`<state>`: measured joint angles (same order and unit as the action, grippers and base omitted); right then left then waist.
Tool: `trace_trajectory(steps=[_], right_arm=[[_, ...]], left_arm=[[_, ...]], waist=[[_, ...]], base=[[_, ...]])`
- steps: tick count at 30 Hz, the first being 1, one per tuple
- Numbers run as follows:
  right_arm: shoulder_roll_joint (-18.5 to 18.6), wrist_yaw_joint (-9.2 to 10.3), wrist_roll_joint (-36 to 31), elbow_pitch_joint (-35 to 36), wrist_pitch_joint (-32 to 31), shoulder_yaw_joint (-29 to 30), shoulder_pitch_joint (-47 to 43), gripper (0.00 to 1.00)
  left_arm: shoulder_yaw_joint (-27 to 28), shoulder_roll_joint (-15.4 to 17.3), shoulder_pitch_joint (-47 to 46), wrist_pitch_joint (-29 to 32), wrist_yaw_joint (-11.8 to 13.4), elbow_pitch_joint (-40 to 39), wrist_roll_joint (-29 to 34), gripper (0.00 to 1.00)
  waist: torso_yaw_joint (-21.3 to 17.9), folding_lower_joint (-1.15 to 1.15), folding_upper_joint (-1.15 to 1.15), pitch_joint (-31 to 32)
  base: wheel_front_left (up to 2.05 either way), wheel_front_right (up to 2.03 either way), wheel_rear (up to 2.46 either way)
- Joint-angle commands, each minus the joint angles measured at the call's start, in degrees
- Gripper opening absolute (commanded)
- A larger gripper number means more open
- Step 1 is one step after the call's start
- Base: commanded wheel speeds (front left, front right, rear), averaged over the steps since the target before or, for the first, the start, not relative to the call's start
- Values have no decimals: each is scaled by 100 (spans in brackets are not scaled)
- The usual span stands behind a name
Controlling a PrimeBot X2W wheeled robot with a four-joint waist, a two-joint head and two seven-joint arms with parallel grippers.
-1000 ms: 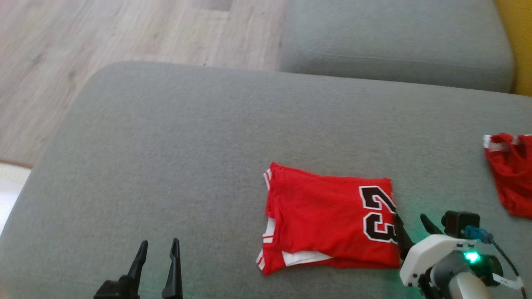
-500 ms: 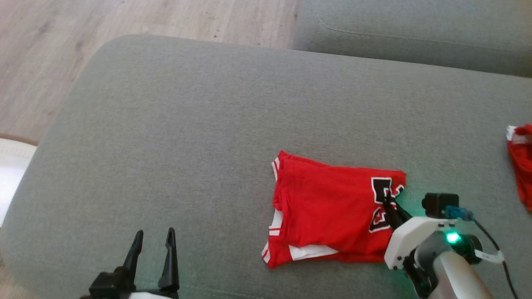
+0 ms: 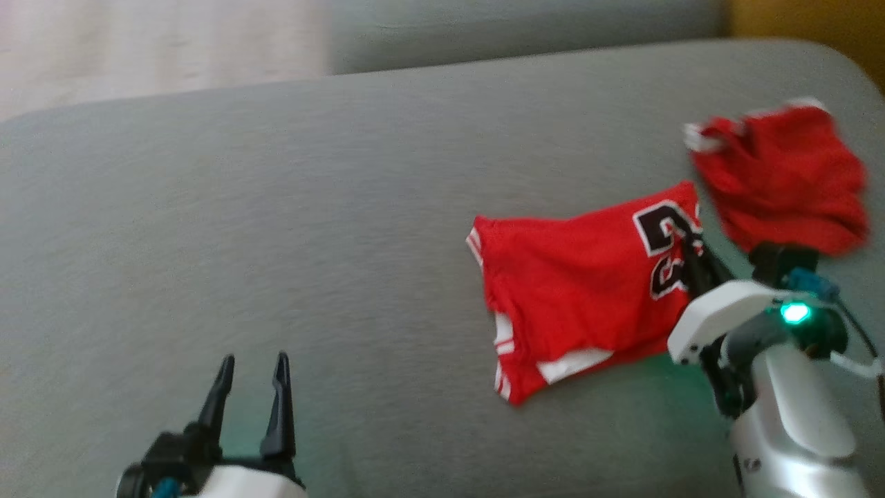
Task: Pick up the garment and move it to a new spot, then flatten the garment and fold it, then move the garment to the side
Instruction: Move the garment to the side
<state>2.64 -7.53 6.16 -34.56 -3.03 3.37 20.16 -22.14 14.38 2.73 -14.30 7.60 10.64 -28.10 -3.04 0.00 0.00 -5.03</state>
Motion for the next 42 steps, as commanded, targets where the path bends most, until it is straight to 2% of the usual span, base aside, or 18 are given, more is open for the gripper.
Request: trace_trajectory(steps=[1,7,10,14,21,30,35,42], right_arm=[[27,4,-41,286,8,-81,310,0],[25,4,-7,584,-48,-94,519,0],[25,4,95,612,-47,-228,608,0],[24,4,146,602,-26,-398,720,0],[24,4,246,485,-49,-684,1276,0],[83,4,180,-174,-265,-411,2348,0],[487,4,21,-716,-183,163,2976,0],[1059,4,-372,-1241,21,874,3252,0]], left_arm=[[240,65,-382,-68,3,-193,64,100],[185,165,-731,6,-45,-224,181,100],[126,186,-875,75,-65,-232,231,100],[93,187,-939,100,-77,-205,238,100],[83,180,-826,109,-58,-95,165,100],[75,145,-780,59,-55,-88,128,100],[45,152,-819,55,-53,-97,140,100],[6,192,-860,75,-47,-117,164,100]], waist=[[-898,0,0,-330],[-1739,0,0,-628],[-1938,0,0,-706],[-1978,0,0,-715],[-1756,0,0,-606],[-1207,0,0,-601],[-919,0,0,-733],[-719,0,0,-906]], base=[[0,0,0],[0,0,0],[0,0,0],[0,0,0],[0,0,0],[0,0,0],[0,0,0],[0,0,0]])
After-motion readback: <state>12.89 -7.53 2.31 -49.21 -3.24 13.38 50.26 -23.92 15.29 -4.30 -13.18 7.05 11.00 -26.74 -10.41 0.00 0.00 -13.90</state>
